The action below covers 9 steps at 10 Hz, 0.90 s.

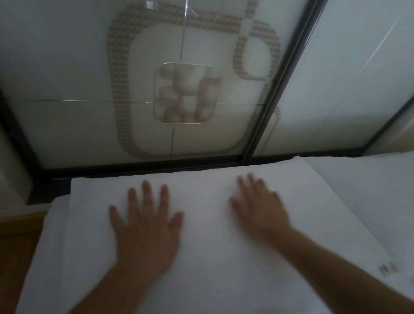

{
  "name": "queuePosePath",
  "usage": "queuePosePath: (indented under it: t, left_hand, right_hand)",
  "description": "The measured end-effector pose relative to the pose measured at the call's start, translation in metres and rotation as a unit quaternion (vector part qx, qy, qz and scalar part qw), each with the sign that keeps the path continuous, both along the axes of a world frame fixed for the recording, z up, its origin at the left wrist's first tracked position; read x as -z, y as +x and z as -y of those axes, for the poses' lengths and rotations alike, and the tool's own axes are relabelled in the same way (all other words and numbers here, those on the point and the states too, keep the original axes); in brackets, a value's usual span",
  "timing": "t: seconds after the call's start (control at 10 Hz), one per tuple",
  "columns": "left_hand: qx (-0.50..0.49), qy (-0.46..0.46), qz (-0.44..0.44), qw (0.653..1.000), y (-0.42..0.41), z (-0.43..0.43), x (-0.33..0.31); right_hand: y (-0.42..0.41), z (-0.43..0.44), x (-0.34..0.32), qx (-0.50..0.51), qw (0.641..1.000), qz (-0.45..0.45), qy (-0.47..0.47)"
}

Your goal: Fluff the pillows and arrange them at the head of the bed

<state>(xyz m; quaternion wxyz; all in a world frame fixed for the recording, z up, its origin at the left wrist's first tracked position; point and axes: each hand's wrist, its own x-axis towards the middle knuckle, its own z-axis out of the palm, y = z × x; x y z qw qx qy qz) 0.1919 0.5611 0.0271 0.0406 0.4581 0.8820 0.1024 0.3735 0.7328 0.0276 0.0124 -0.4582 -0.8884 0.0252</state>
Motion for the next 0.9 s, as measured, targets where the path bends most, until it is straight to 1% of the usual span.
queuePosePath:
  t: [0.1, 0.2, 0.3, 0.4, 0.5, 0.6, 0.7, 0.8, 0.9]
  left_hand:
    - [0.05, -0.009, -0.007, 0.999, 0.042, 0.036, 0.01]
    - [0.041, -0.054, 0.01, 0.998, 0.03, 0.09, 0.023]
    - [0.003, -0.068, -0.001, 0.998, 0.012, 0.116, 0.029]
    - [-0.022, -0.04, -0.01, 0.999, 0.024, 0.104, 0.009]
    - [0.035, -0.022, -0.008, 0.999, 0.067, 0.078, -0.004]
    - [0.025, -0.087, 0.031, 0.995, 0.078, 0.08, 0.014]
    - [-0.032, -0.127, 0.08, 0.988, 0.056, 0.116, 0.02]
    - [-0.075, -0.183, 0.132, 0.971, 0.039, 0.142, 0.004]
    - [-0.082, -0.193, 0.09, 0.974, 0.045, 0.159, -0.023]
  right_hand:
    - [0.008, 0.049, 0.019, -0.085, 0.996, 0.016, 0.007]
    - [0.084, 0.005, 0.007, 0.103, 0.994, 0.045, 0.004]
    - [0.153, -0.02, -0.023, 0.278, 0.958, 0.054, -0.048]
    - [0.147, -0.008, -0.03, 0.238, 0.97, 0.032, -0.039]
    - [0.096, 0.035, -0.015, 0.049, 0.998, 0.001, -0.034]
    - [0.089, 0.064, 0.009, -0.035, 0.998, 0.024, -0.043]
    - [0.145, 0.048, 0.011, 0.124, 0.989, 0.037, -0.071]
    - [0.184, 0.04, -0.01, 0.213, 0.971, 0.043, -0.1]
    - [0.178, 0.053, -0.034, 0.204, 0.973, -0.004, -0.108]
